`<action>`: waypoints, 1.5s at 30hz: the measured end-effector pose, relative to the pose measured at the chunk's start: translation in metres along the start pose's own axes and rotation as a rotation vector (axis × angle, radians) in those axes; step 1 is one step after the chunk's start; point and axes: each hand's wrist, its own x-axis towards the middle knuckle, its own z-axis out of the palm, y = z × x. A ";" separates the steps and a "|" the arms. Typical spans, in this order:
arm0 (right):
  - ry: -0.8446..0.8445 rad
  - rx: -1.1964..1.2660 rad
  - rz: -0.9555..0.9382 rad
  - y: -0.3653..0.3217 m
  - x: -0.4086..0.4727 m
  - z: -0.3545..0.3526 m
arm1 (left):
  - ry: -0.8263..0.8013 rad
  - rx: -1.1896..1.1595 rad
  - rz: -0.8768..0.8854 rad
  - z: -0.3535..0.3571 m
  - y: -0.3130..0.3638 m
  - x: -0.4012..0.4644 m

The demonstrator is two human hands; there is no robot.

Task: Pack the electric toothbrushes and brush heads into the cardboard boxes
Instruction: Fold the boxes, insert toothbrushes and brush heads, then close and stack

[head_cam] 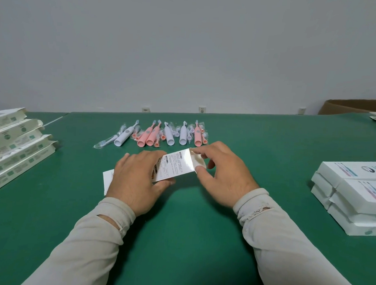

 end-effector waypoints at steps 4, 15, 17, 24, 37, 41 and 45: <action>-0.064 -0.006 0.028 0.002 -0.001 0.002 | -0.008 0.004 -0.002 0.000 0.000 -0.001; -0.148 0.186 0.079 0.014 0.000 0.010 | -0.017 -0.022 0.030 -0.001 -0.001 -0.001; -0.170 0.217 0.093 0.016 -0.001 0.011 | -0.034 -0.014 0.040 -0.001 -0.001 -0.001; 0.164 0.331 0.359 0.036 0.039 0.014 | 0.037 0.174 -0.101 -0.007 -0.012 0.012; -0.324 -0.185 0.376 0.103 0.197 0.078 | 0.158 0.182 -0.272 0.002 -0.024 0.021; -0.321 -0.217 0.385 0.119 0.201 0.091 | 0.144 0.167 -0.282 0.003 -0.025 0.021; -0.329 -0.255 0.379 0.116 0.201 0.093 | 0.150 0.168 -0.262 0.005 -0.027 0.020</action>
